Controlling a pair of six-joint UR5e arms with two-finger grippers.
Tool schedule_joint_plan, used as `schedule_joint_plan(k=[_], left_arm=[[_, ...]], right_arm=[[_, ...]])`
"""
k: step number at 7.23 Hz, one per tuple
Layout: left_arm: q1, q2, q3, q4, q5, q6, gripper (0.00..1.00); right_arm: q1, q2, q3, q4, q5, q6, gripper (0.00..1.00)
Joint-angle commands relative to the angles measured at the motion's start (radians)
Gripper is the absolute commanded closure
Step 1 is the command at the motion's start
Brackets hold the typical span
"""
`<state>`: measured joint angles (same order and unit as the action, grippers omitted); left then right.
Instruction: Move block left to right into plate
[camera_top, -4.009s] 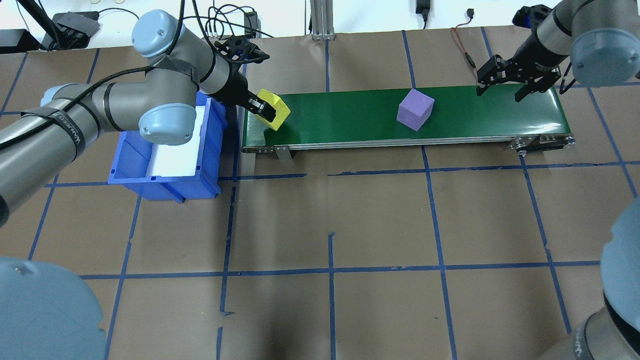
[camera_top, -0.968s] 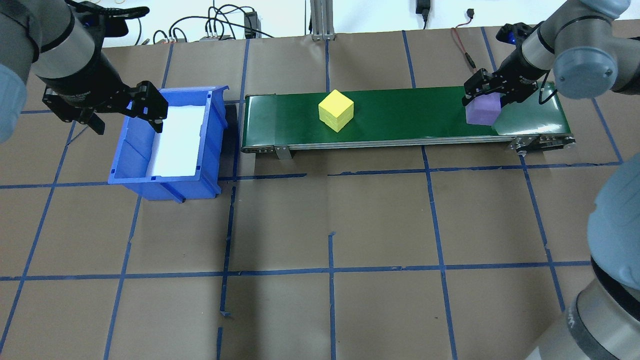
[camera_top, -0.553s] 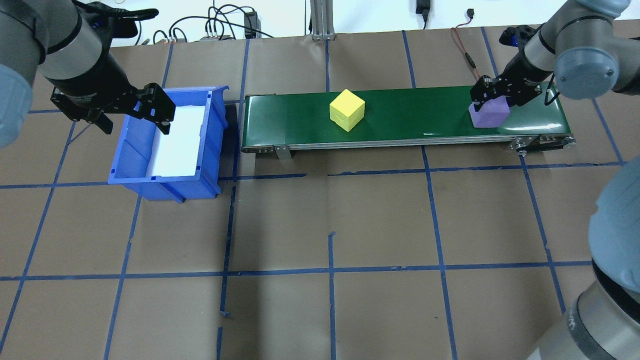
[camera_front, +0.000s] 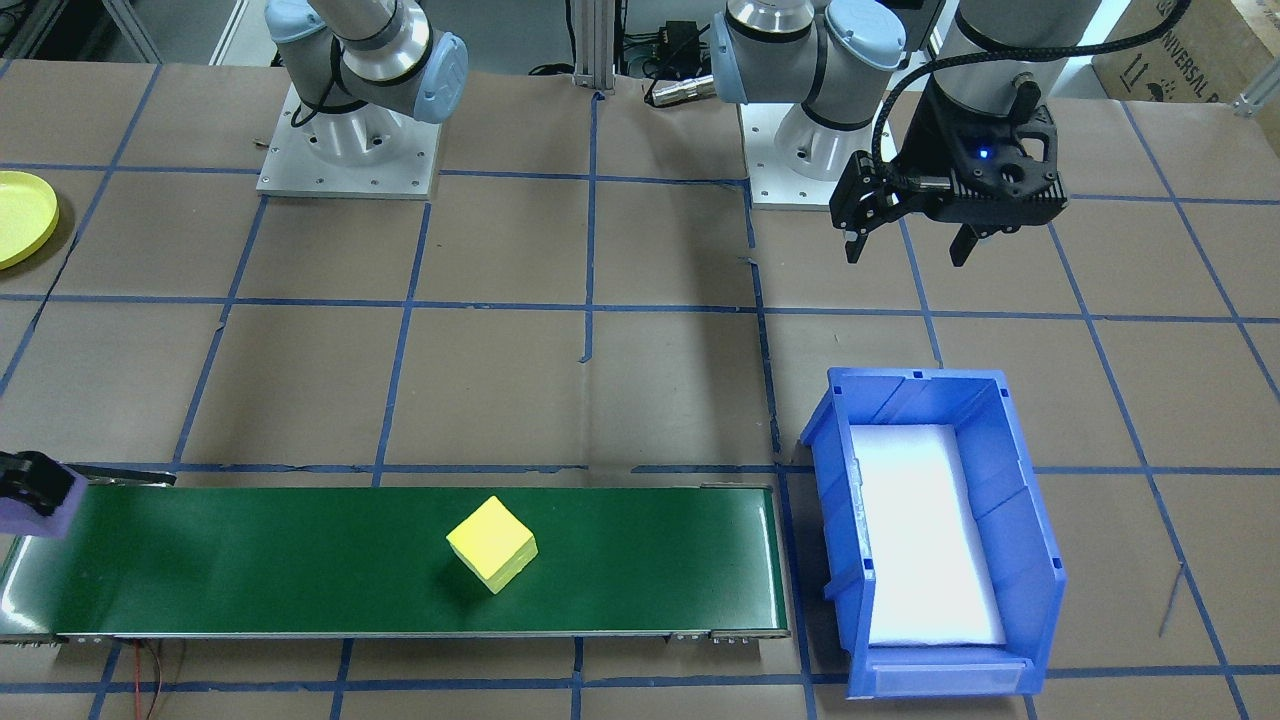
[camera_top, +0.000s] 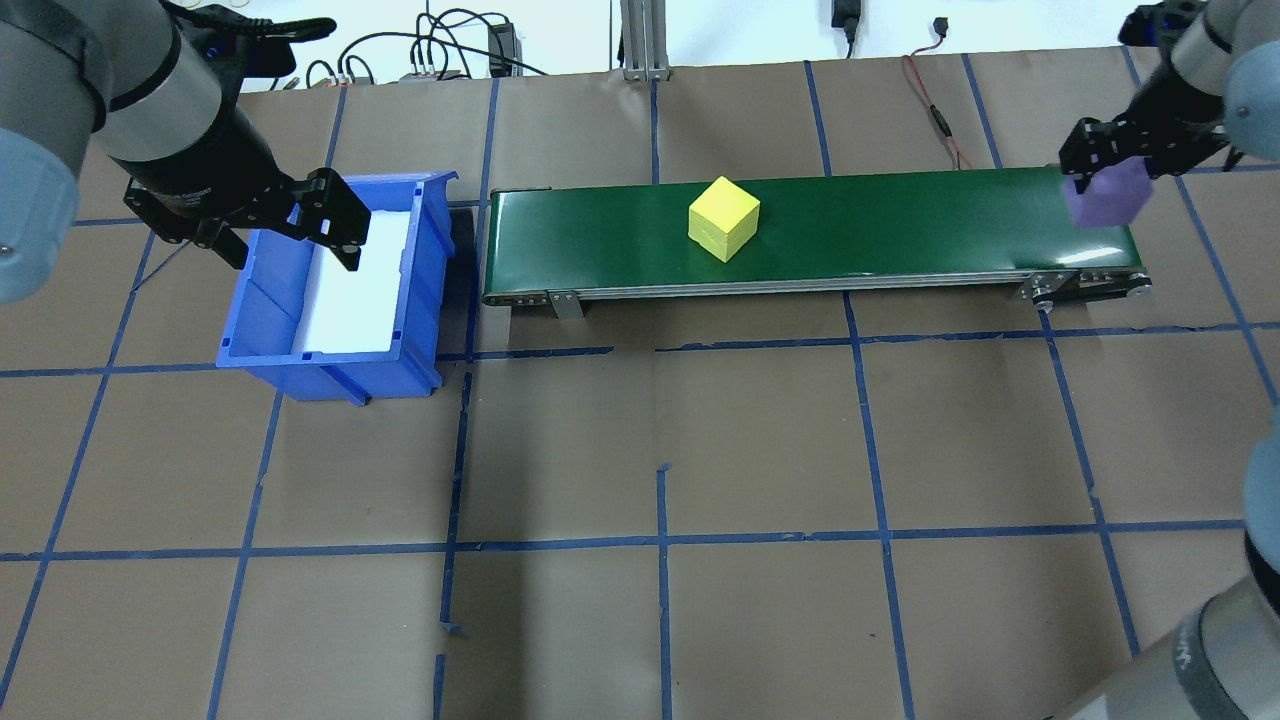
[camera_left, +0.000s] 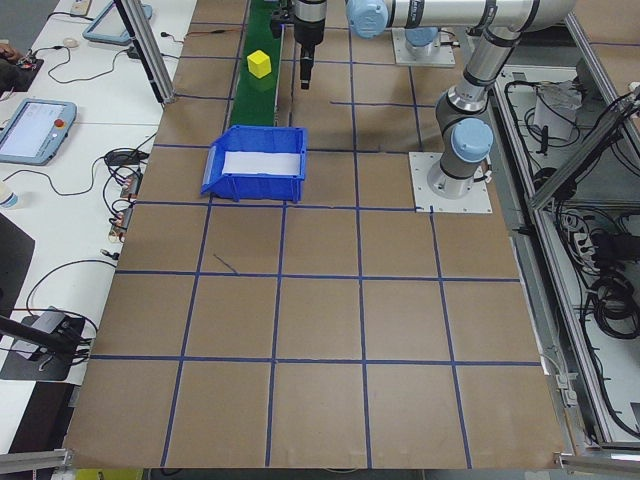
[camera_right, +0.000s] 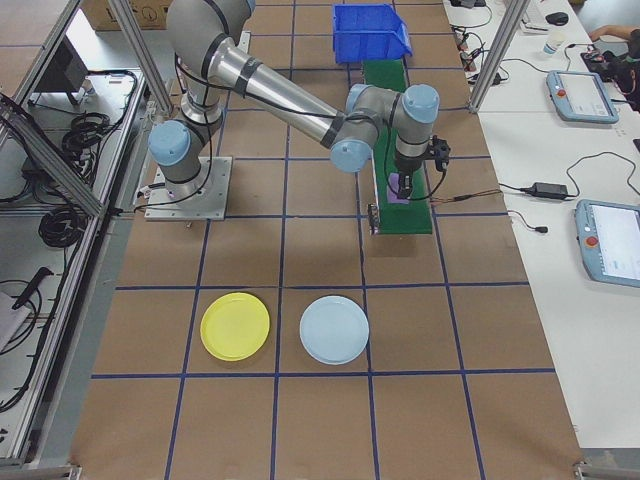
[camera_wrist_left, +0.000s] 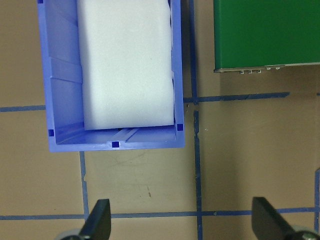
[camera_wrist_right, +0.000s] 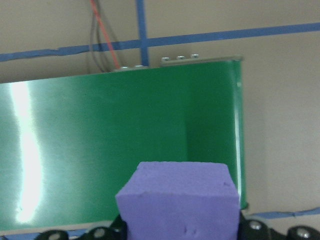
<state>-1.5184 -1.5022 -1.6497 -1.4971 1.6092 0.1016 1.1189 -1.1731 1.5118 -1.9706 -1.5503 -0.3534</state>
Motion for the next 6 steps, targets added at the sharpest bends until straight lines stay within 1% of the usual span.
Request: schedule_joint_plan(k=[1, 2, 3, 4, 5, 6], left_arm=[[0.000, 0.000, -0.001, 0.000, 0.000, 0.000, 0.00], [0.000, 0.000, -0.001, 0.000, 0.000, 0.000, 0.00], [0.000, 0.000, -0.001, 0.000, 0.000, 0.000, 0.00], [0.001, 0.000, -0.002, 0.000, 0.000, 0.000, 0.00], [0.001, 0.000, -0.001, 0.000, 0.002, 0.000, 0.00], [0.003, 0.000, -0.002, 0.000, 0.002, 0.000, 0.00]], right_arm=[[-0.202, -0.016, 0.005, 0.021, -0.020, -0.254, 0.71], [-0.306, -0.007, 0.019, 0.016, -0.016, -0.383, 0.71], [-0.391, -0.002, 0.046, -0.032, -0.007, -0.489, 0.70], [-0.471, 0.033, 0.054, -0.059, -0.001, -0.572, 0.70], [-0.561, 0.090, 0.053, -0.092, 0.056, -0.701, 0.70], [-0.602, 0.136, 0.048, -0.143, 0.067, -0.738, 0.68]])
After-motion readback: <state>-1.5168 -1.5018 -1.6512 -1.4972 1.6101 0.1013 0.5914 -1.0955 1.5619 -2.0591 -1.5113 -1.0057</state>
